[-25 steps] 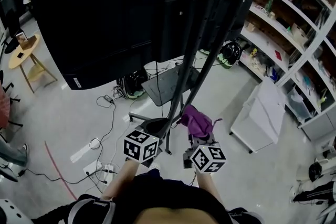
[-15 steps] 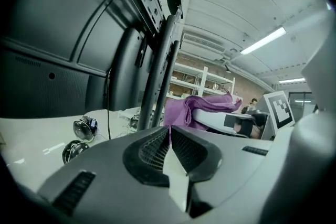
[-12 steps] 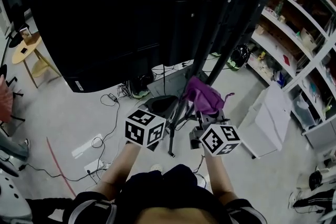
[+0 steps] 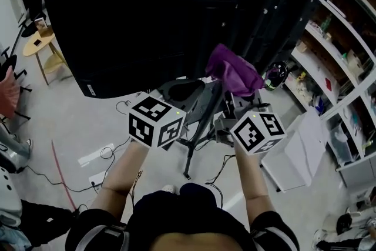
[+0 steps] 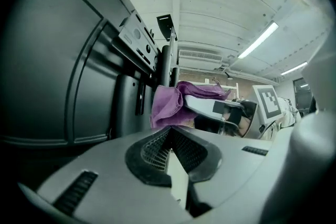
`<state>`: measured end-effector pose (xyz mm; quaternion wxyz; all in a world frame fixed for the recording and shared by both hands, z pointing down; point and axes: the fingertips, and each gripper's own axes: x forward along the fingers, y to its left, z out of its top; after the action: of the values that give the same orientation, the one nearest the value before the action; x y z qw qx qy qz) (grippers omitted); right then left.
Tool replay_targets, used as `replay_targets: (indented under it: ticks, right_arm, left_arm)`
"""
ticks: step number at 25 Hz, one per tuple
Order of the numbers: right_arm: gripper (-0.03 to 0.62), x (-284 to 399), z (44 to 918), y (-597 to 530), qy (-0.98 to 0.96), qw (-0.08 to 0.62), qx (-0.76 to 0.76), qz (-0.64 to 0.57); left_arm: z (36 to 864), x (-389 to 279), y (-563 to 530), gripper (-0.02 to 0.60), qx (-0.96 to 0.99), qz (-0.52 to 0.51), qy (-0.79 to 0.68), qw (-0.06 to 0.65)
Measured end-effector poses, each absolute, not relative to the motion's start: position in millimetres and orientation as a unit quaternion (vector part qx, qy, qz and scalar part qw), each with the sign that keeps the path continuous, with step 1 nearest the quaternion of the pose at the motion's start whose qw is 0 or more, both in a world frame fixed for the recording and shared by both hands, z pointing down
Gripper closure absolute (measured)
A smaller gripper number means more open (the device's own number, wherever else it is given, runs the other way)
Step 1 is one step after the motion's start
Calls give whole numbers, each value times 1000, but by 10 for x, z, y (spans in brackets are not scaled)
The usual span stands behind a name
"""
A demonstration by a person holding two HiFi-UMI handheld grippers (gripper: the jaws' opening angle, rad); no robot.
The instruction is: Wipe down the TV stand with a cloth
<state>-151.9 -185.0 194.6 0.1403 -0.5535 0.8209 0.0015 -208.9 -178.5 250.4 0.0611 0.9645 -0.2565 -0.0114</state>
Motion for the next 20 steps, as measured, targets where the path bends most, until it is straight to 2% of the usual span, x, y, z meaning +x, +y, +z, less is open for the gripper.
replay_targets:
  ticks: [10,14,20]
  right_arm:
    - [530,-1780,970,-2081,864,170,-469,66]
    - [530,-2015,455,-2056,878,192,-422,116]
    - [530,-2410,-70,-2111,899,212,-354,145]
  left_arm:
    - [1667,-2202,-2012,575,952,-41,-303,-11]
    - [1312,-2356,-2098,575,941,-33,-332,-61]
    - [811,-2620,-2223,575,922,-47,-372,-91]
